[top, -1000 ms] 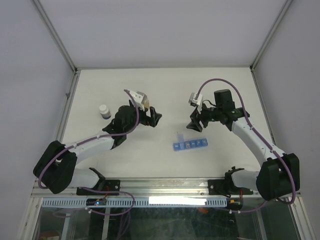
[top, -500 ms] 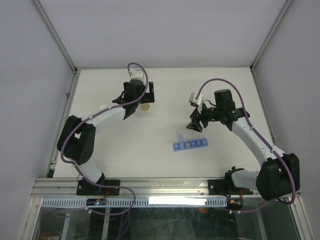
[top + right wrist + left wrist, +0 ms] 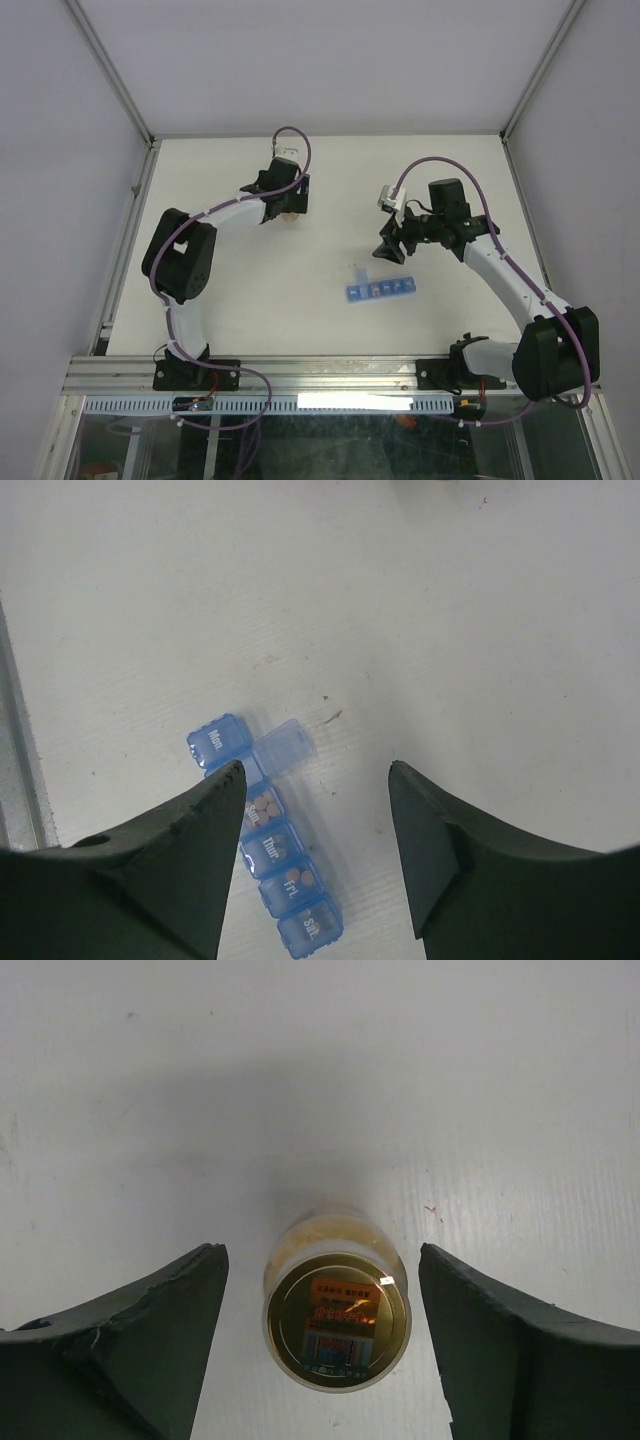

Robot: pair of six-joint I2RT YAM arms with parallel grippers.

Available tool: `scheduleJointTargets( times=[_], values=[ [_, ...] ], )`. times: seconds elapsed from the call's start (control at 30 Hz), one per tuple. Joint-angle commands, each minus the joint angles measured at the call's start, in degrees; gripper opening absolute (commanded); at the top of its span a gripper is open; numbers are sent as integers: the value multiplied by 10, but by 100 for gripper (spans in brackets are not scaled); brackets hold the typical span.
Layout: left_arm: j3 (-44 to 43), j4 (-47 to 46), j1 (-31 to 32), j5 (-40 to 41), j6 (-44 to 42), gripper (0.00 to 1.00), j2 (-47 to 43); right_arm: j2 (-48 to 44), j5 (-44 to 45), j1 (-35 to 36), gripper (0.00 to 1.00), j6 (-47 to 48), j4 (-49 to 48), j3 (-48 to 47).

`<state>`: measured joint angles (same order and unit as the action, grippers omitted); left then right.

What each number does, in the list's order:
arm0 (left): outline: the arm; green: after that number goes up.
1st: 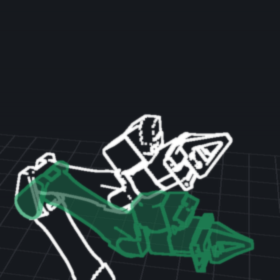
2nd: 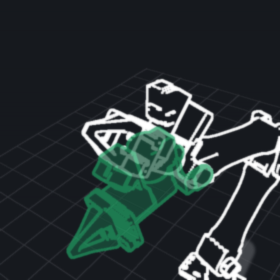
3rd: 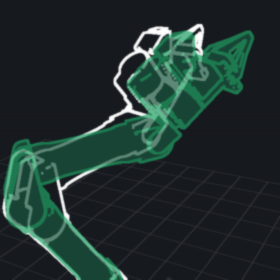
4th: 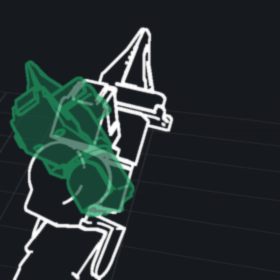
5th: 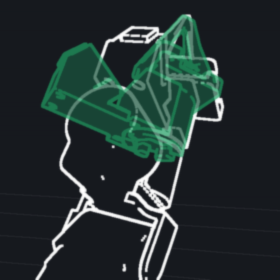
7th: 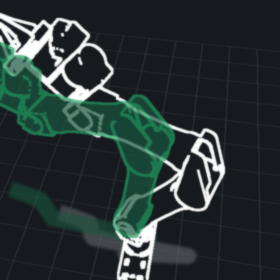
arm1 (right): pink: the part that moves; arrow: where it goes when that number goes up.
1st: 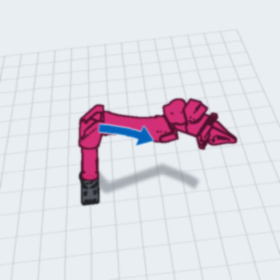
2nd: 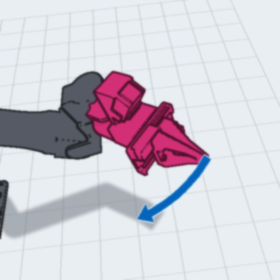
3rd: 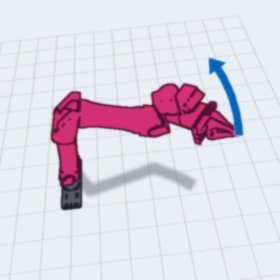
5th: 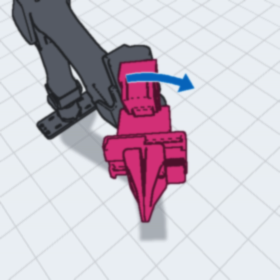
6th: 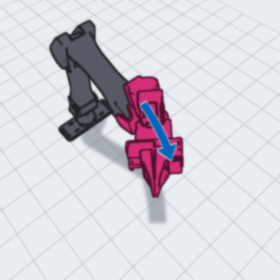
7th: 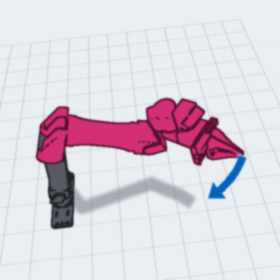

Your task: Sort the pills into containers

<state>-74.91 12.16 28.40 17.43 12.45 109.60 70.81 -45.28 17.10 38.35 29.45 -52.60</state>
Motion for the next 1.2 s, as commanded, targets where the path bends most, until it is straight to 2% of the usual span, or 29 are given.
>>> scheduleJointTargets(
  times=[0.0, 0.1, 0.2, 0.27, 0.37, 0.47, 0.6, 0.7, 0.77, 0.8, 0.93, 1.03, 1.17],
  values=[
    [-25, 4, -4, -27, -6, 74, 1, -10, -13, -2, 62, -7, -11, -5],
    [-29, 7, -4, -35, -7, 56, 5, -11, -14, -3, 62, -6, -10, -6],
    [-34, 14, -4, -41, -6, 24, 1, -13, -16, -3, 62, -4, -8, -6],
    [-31, 17, -4, -56, -3, 14, -14, -13, -23, -3, 62, -1, -6, -5],
    [-8, 16, -4, -112, 12, 7, -62, -16, -36, -3, 62, 4, -2, -5],
    [60, -31, -4, -231, 49, 5, -136, -22, -62, -3, 62, 9, -2, -1],
    [223, -243, -2, -422, 173, 2, -251, -37, -118, -3, 63, 5, -20, 7],
    [335, -466, 13, -475, 301, 0, -313, -57, -172, -3, 68, -19, -55, 21],
    [387, -542, 41, -448, 354, 0, -339, -73, -207, -3, 71, -68, -93, 25],
    [400, -558, 62, -410, 365, 0, -352, -79, -223, -3, 72, -89, -109, 22],
    [425, -567, 144, -278, 391, 0, -375, -87, -247, -2, 74, -110, -120, -3],
    [431, -561, 180, -201, 445, 0, -376, -94, -244, -1, 80, -65, -112, 9],
    [417, -518, 215, -118, 470, 0, -378, -105, -240, 1, 84, 9, -114, 48]
  ],
)
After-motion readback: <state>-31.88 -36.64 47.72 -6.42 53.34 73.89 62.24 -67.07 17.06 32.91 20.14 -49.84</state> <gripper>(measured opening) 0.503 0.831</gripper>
